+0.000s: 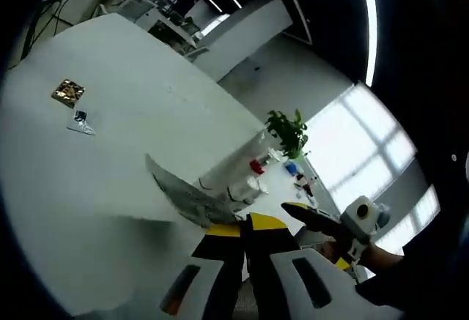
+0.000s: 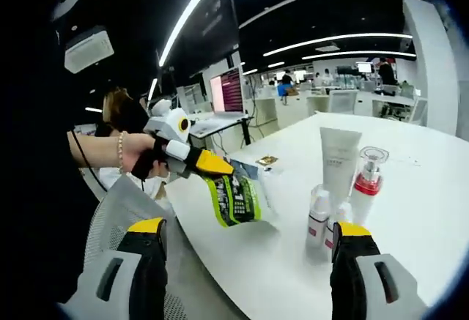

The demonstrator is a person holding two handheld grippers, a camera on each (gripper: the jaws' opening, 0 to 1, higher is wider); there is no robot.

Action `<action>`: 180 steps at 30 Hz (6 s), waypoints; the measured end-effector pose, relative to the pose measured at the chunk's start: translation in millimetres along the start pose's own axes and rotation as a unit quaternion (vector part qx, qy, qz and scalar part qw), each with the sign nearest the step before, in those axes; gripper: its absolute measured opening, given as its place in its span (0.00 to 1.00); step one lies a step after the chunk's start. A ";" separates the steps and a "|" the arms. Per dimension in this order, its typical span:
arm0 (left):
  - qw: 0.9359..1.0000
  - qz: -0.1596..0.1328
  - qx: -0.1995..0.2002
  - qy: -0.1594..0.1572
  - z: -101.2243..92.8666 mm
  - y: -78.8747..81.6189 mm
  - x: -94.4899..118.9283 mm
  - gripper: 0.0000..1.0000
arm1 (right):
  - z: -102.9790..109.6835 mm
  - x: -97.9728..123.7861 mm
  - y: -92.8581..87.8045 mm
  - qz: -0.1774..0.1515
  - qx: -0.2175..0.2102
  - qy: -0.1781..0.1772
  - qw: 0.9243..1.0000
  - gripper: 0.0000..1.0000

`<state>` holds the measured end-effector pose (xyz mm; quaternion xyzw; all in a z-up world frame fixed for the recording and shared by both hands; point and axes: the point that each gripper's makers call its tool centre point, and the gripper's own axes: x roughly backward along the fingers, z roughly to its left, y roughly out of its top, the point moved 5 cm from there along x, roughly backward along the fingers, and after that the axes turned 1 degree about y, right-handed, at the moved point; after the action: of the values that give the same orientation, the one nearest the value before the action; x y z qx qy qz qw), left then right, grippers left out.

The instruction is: Arrange the skincare products in the storage area until every visible bottle or jar stands upright without overlapping.

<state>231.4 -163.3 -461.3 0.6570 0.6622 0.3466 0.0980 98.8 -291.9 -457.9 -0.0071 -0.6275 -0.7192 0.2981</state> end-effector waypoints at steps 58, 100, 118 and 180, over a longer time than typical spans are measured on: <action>0.973 0.121 -0.067 0.183 89.3 -37.7 -25.1 0.36 | -35.6 8.6 -17.2 0.012 -0.025 -0.089 0.996 0.99; 0.933 0.190 -0.124 0.278 134.2 14.0 2.7 0.96 | -38.9 6.5 -15.8 0.004 -0.031 -0.101 0.994 0.99; 0.952 0.018 -0.223 0.210 71.1 25.8 46.3 0.99 | -38.1 5.0 -18.4 0.013 -0.032 -0.101 0.994 0.99; 0.927 -0.024 -0.272 0.256 64.7 -2.5 80.8 0.89 | -43.4 7.6 -19.0 0.027 0.001 -0.149 0.988 0.93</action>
<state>257.8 -65.8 -484.4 0.4776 0.5609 0.6675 0.1082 100.0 -333.8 -481.3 -0.1310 -0.6649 -0.7014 0.2208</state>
